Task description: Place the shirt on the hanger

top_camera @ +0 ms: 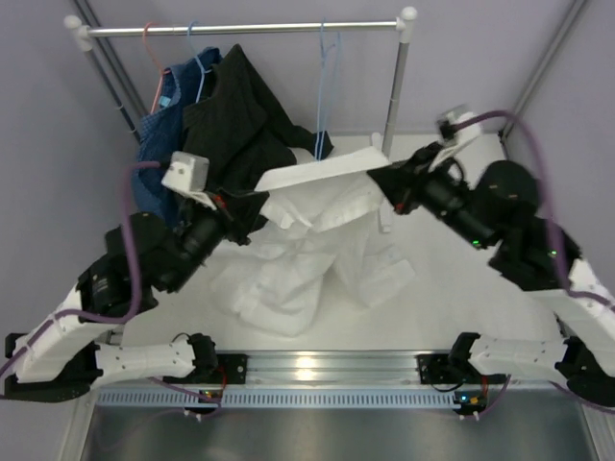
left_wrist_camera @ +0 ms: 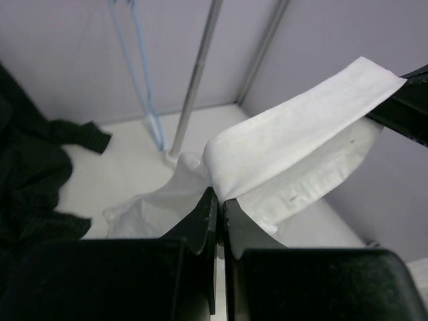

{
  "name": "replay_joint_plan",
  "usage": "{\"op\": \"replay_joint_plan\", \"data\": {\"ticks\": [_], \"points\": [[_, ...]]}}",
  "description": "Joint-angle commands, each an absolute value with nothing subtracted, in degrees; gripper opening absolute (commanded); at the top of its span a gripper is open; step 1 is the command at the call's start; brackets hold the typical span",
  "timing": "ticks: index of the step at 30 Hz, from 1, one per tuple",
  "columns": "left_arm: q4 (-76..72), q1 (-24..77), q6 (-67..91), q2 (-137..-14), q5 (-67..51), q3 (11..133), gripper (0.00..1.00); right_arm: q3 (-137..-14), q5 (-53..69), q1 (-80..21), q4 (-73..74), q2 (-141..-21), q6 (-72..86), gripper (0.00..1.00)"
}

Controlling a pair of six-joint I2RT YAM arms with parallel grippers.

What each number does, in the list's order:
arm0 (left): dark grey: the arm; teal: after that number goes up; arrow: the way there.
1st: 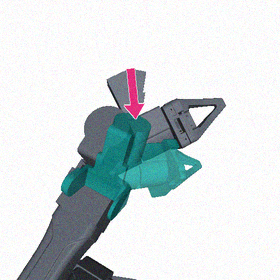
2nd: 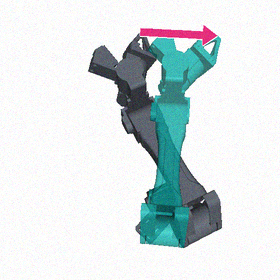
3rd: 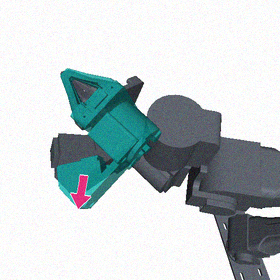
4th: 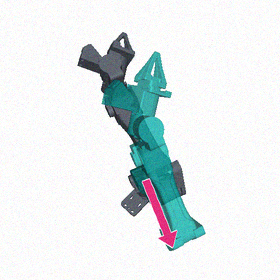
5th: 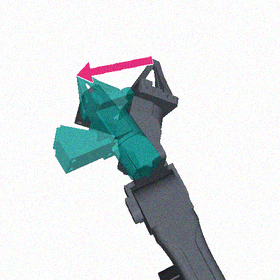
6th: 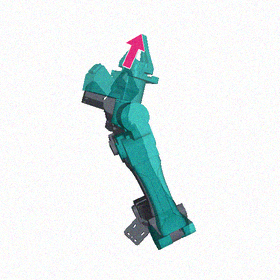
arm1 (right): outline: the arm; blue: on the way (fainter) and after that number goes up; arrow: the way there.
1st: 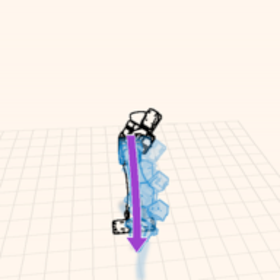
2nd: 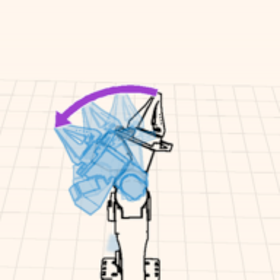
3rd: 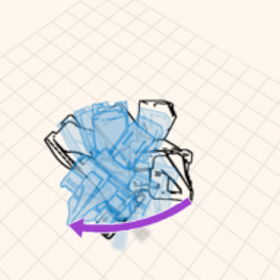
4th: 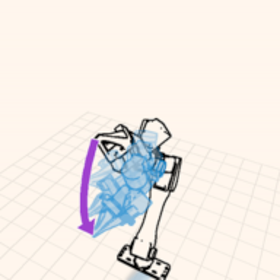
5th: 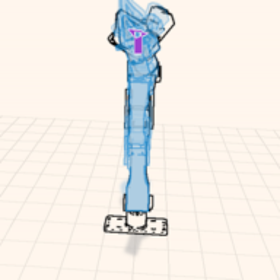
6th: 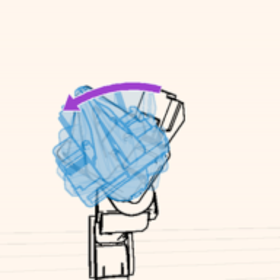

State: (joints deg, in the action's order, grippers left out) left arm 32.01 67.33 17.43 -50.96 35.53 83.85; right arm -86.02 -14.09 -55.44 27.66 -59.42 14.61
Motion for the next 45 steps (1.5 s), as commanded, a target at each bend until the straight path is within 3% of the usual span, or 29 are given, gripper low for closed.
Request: {"op": "replay_joint_plan", "data": {"ticks": [1,4,8,18,22,26,27,29,30,34,40,45], "points": [[15.06,67.41,9.77,-45.8,29.82,84.55,0.0,-106.8,-16.18,-56.16,43.13,-59.23,12.3,0.0],[12.23,67.41,9.14,-45.17,24.2,86.12,0.0,-117.03,-14.77,-56.08,50.43,-61.87,13.88,0.0],[11.95,67.41,11.33,-47.98,21.36,84.56,0.0,-111.82,-12.3,-56.16,53.08,-60.65,15.82,0.0],[5.73,67.41,26.97,-62.74,25.14,61.27,0.0,-51.31,-28.02,-56.16,32.89,-42.02,37.41,0.0],[2.72,67.41,31.62,-71.7,22.77,59.24,0.0,-43.51,-39.09,-55.2,31.73,-43.76,41.39,0.0],[2.81,67.41,33.48,-76.29,20.48,58.54,0.0,-41.4,-36.22,-51.77,31.82,-43.42,40.43,0.0],[2.73,67.41,33.49,-76.12,20.04,58.19,0.0,-41.05,-35.43,-51.42,31.73,-43.07,38.95,0.02],[2.81,67.41,32.44,-75.5,18.9,57.31,0.0,-41.22,-32.62,-51.33,31.73,-41.49,36.4,0.19],[2.81,67.41,31.56,-74.45,18.37,56.96,0.0,-41.83,-31.3,-51.33,31.64,-40.79,32.73,0.4],[3.95,67.41,30.67,-70.77,17.49,55.73,0.0,-44.91,-18.33,-51.33,31.64,-35.0,22.08,0.75],[8.17,67.41,30.06,-67.94,18.46,55.63,0.0,-49.56,0.94,-51.33,29.97,-37.94,6.34,0.77],[9.66,67.41,30.15,-66.71,17.93,56.95,0.0,-51.42,6.23,-51.33,27.87,-44.82,0.54,0.73]]}}
